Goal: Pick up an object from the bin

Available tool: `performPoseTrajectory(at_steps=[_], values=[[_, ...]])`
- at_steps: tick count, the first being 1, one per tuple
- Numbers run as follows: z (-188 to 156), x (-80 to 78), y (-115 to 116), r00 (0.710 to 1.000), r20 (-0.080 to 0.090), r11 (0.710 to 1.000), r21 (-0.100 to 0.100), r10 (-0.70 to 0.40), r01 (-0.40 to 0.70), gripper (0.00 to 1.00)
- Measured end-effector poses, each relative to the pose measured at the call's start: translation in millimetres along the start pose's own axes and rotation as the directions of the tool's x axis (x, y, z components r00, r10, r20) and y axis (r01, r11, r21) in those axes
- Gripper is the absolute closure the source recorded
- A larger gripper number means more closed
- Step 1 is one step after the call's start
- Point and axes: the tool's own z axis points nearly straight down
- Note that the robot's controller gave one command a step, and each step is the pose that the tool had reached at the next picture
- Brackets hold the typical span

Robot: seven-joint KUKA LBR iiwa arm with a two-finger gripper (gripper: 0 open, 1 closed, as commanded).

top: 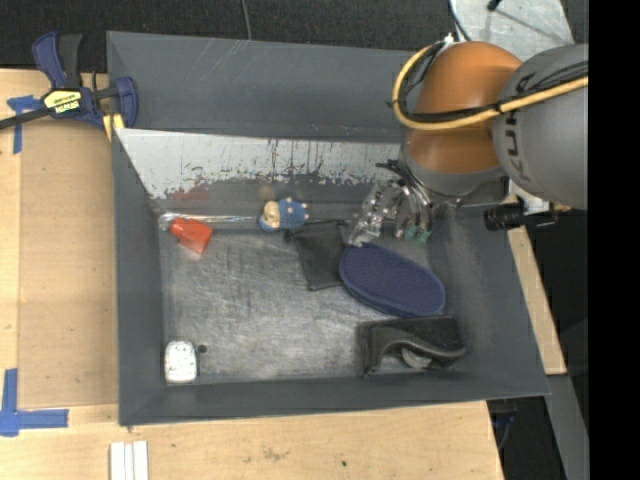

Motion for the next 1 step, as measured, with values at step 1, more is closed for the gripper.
performPoseTrajectory(at_steps=[1], values=[[5.3,1.7,-0.9,1.0,-0.008,1.0,0.004,0.0,0.0,0.0]])
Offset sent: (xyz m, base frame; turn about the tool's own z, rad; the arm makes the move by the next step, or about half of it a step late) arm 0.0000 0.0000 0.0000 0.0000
